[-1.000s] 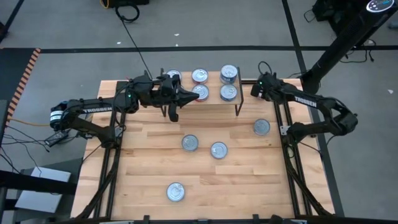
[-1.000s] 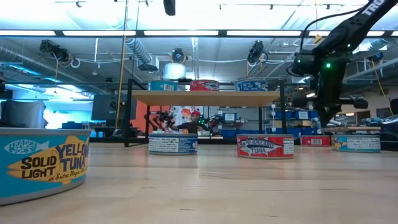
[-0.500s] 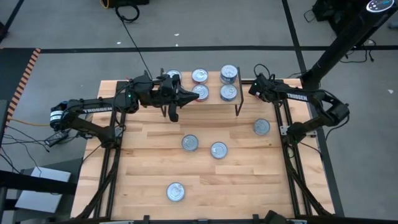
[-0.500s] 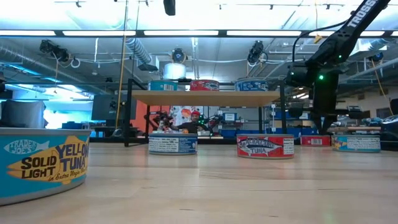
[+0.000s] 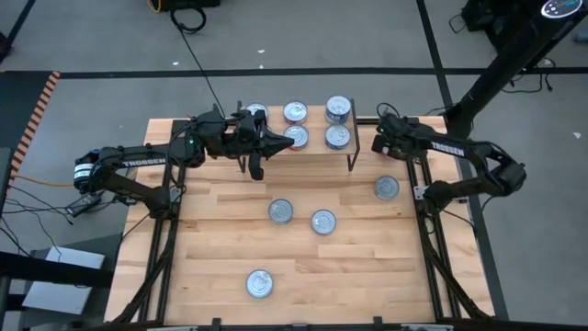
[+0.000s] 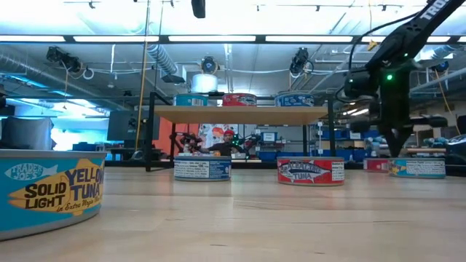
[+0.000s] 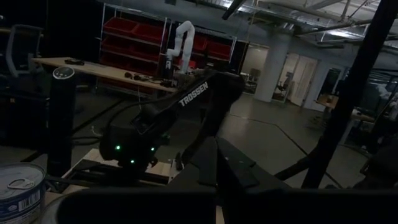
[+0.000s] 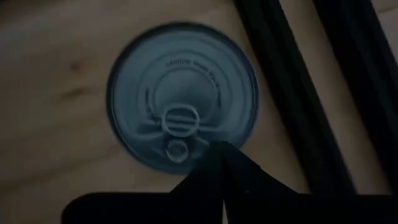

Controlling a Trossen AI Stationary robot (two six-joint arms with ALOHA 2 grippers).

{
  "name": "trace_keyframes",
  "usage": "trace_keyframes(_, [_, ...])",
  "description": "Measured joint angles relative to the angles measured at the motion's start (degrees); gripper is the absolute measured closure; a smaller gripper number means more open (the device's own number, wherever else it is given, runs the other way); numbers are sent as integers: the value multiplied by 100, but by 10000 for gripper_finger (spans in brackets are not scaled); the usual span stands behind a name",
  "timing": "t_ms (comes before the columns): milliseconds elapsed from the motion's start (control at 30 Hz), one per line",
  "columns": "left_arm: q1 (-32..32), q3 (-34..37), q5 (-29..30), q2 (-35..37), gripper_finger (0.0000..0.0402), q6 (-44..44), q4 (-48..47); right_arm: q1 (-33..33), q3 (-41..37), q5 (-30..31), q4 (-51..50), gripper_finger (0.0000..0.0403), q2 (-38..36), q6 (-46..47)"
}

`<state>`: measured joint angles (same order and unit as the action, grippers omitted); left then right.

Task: Stack canned seafood by type on shelf
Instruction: Stack the top red tuna can on top of the other red tuna can on the shelf

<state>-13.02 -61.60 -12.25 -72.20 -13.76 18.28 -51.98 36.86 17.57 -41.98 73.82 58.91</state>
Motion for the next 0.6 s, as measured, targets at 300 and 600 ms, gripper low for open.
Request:
trace_keyframes(300, [0, 0, -57, 0, 400, 2, 2, 210, 0, -137, -335, 401, -760, -523])
trace_keyframes(600, [0, 0, -72, 0, 400, 0, 0, 103, 2, 536, 297, 401, -235, -655])
